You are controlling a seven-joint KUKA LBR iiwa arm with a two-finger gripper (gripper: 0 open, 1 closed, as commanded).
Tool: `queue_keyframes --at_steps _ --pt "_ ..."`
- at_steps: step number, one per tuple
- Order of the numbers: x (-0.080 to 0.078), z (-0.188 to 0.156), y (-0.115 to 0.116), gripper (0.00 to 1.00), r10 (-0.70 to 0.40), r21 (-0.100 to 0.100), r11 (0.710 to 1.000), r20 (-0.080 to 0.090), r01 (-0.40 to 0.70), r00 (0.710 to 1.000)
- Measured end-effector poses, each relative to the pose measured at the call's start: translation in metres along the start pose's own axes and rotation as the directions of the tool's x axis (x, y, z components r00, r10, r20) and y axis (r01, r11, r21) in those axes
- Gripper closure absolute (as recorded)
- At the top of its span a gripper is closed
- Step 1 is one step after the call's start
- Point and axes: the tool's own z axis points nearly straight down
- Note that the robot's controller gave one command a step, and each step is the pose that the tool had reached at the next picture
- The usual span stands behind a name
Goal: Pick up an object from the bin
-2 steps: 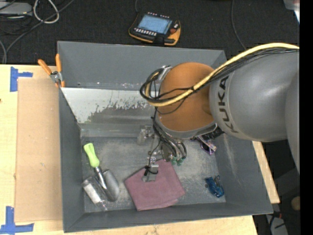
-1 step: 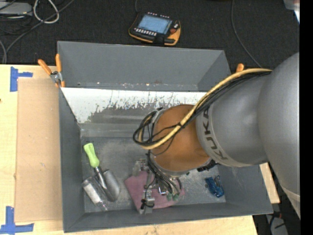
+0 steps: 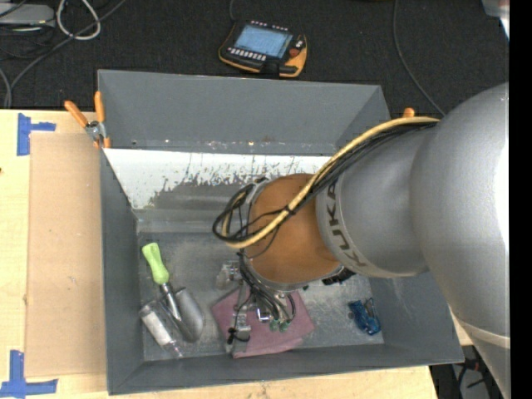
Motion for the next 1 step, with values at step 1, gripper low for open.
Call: queue_keyframes --at_steps 1 --pt "0.0089 0.0133 -0.0651 0.0 -0.026 0.005 1.0 -0.018 0.026 0.999"
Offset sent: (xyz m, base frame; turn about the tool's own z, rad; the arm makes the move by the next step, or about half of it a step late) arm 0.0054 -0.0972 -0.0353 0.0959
